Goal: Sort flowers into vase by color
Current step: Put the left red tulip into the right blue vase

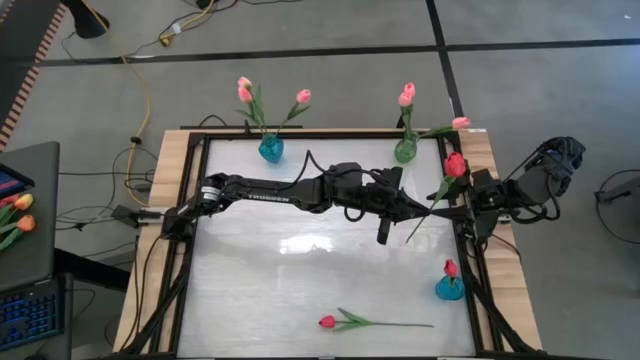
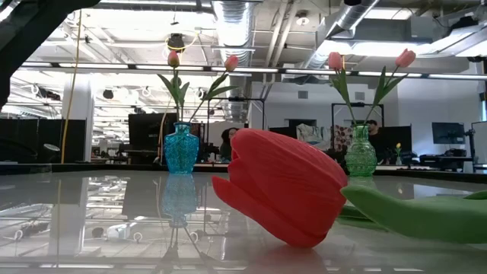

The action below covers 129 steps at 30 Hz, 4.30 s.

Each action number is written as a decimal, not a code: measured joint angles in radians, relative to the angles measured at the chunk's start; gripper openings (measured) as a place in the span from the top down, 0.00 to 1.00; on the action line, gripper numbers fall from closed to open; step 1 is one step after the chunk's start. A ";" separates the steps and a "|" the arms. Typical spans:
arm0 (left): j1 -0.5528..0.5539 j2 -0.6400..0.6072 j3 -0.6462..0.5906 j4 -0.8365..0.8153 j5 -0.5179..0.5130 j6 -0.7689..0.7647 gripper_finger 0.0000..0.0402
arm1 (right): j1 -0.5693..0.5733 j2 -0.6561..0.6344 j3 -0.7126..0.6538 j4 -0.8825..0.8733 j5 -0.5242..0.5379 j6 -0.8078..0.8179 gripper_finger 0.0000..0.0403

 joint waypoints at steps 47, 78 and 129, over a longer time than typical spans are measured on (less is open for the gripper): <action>0.046 0.000 -0.001 -0.338 0.142 -0.158 0.61 | -0.005 -0.204 0.001 -0.344 -0.337 0.245 0.93; 0.017 0.000 -0.001 -0.383 0.021 -0.238 0.62 | -0.006 -0.384 -0.261 -0.208 -0.497 0.275 0.94; 0.012 -0.006 -0.001 -0.395 0.034 -0.177 0.62 | 0.642 0.146 0.257 -0.360 0.600 0.125 0.94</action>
